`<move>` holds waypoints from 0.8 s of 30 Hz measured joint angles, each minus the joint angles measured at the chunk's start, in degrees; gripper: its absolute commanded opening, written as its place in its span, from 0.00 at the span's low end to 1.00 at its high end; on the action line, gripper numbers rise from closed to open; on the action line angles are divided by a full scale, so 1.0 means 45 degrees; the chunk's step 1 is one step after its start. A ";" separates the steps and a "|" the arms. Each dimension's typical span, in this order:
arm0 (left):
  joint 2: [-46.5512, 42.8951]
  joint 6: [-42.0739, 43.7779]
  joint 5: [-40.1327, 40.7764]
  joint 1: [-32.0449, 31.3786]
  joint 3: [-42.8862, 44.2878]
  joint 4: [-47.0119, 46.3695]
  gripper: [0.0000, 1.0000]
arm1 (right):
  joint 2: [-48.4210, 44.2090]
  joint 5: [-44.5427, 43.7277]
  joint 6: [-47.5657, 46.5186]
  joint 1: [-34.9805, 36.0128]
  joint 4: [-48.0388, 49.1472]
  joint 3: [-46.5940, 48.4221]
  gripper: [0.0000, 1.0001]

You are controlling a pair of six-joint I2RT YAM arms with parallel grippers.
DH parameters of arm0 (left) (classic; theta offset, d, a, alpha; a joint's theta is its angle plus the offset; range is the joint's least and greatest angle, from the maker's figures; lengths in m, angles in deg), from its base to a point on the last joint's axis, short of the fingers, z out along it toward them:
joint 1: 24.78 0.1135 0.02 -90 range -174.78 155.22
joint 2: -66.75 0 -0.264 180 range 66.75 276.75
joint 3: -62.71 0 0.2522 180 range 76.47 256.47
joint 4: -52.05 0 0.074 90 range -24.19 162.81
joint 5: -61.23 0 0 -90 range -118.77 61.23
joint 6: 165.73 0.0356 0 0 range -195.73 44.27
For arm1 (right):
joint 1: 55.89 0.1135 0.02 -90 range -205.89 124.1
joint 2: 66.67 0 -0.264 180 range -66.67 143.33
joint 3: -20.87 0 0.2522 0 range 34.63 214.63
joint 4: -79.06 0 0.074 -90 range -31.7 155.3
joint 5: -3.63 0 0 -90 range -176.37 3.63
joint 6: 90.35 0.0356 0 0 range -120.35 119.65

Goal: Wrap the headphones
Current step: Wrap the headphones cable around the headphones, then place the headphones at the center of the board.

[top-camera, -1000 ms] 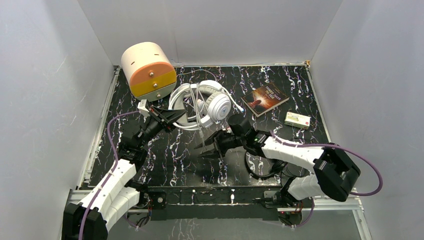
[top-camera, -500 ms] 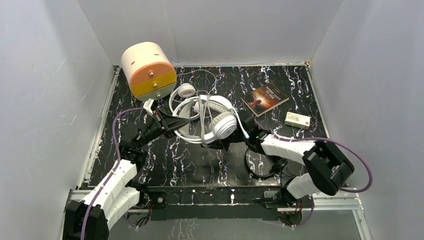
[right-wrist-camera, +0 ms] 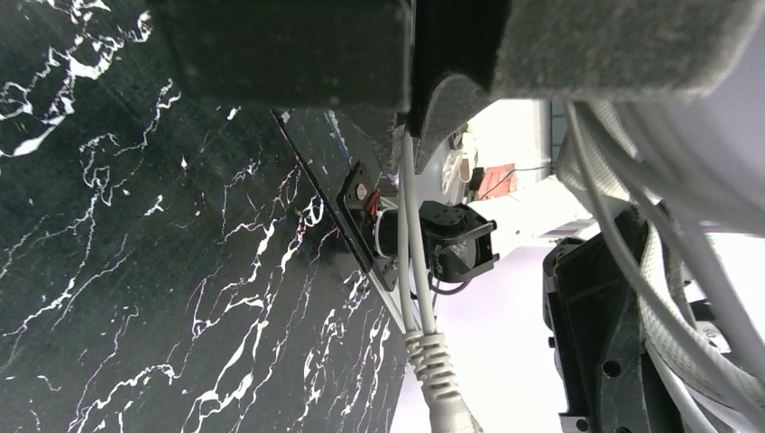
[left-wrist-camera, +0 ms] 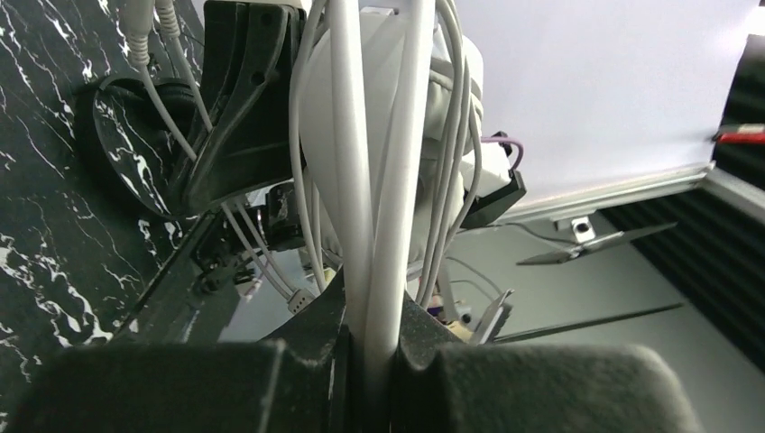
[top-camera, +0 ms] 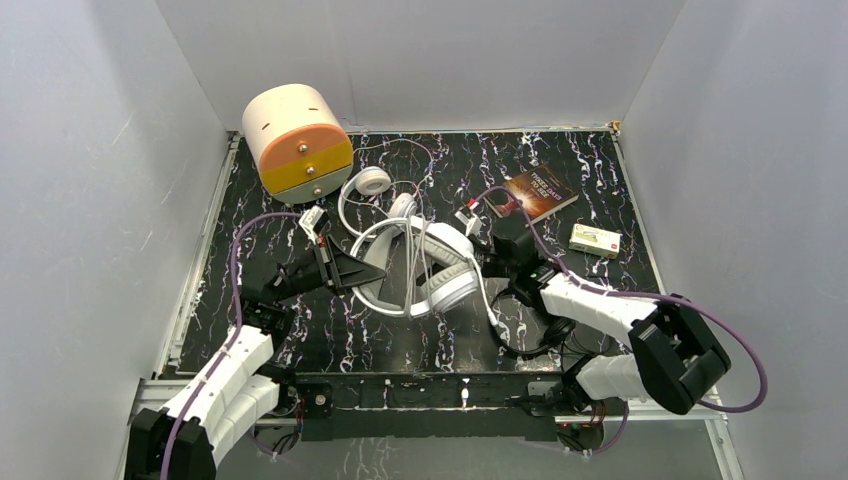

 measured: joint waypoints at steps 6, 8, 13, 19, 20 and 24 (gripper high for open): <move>-0.0481 0.1302 -0.0165 -0.0311 0.0160 -0.0063 0.00 | -0.0447 0.0816 -0.0029 -0.0476 0.0141 -0.0228 0.00; -0.0447 0.1511 -0.0403 -0.0379 0.0316 -0.0126 0.00 | -0.0291 0.1258 -0.0228 -0.0525 -0.0126 0.0053 0.00; -0.0350 0.2380 -0.0724 -0.0408 0.0355 0.0194 0.00 | 0.0486 0.2341 -0.0845 -0.0782 0.0253 0.0559 0.00; 0.0593 0.5149 -0.0189 -0.0704 0.0452 0.3526 0.00 | 0.1462 0.2574 -0.2239 -0.1156 0.0529 0.0563 0.00; 0.0928 0.5644 0.0063 -0.0840 0.0452 0.4197 0.00 | 0.1661 0.2521 -0.2497 -0.1195 0.0554 0.0544 0.00; 0.2501 0.7159 0.1355 -0.1700 0.0452 0.6159 0.00 | 0.2521 0.2356 -0.3206 -0.1321 0.1277 -0.0034 0.00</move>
